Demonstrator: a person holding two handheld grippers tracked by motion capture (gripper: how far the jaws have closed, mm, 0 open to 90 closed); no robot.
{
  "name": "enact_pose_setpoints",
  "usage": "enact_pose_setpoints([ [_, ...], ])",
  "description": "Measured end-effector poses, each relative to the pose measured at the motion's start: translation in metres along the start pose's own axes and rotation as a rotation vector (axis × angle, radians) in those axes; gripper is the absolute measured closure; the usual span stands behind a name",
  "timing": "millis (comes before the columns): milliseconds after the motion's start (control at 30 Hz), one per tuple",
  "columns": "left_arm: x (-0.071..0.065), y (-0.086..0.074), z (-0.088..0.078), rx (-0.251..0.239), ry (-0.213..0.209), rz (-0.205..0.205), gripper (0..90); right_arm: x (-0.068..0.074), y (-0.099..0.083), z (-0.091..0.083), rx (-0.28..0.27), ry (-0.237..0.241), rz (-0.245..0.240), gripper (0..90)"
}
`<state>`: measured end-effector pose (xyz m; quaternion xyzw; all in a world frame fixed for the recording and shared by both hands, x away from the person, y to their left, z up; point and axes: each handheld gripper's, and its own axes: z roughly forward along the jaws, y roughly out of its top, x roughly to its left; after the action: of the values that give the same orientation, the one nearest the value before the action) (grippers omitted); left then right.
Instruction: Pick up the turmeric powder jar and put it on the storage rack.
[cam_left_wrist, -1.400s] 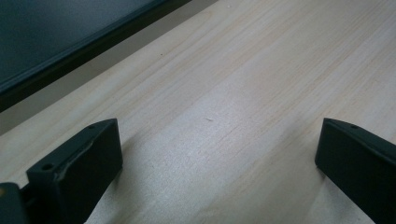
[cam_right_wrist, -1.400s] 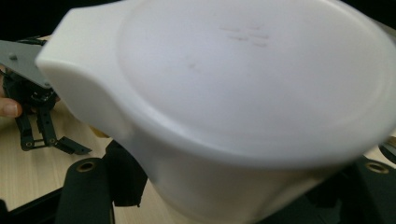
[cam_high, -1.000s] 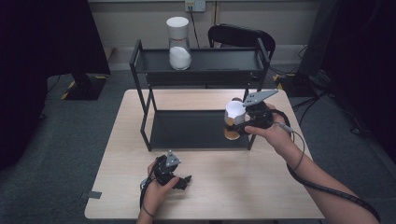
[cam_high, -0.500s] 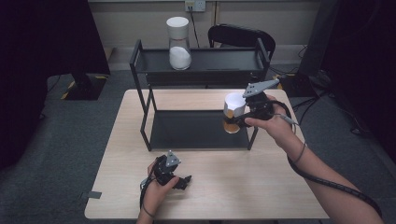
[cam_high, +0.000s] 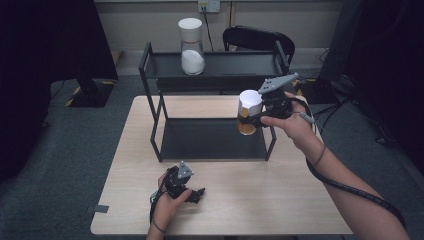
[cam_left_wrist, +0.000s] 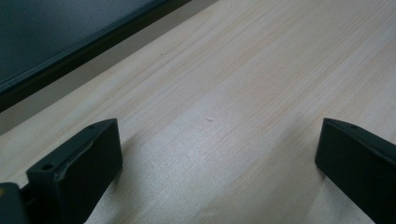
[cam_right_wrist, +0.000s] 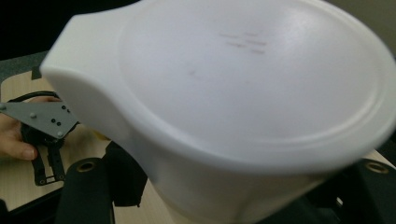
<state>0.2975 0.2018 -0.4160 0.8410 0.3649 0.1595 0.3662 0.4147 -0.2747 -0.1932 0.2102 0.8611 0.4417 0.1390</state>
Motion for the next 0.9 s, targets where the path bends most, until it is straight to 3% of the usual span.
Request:
enact_pose_setpoints([
  [500, 0.000, 0.000, 0.000, 0.002, -0.001, 0.000, 0.1, -0.001, 0.041, -0.009, 0.026, -0.004, -0.022, 30.1],
  [900, 0.000, 0.000, 0.000, 0.001, -0.001, 0.000, 0.1, -0.003, 0.068, -0.018, 0.003, -0.003, -0.026, 30.1],
])
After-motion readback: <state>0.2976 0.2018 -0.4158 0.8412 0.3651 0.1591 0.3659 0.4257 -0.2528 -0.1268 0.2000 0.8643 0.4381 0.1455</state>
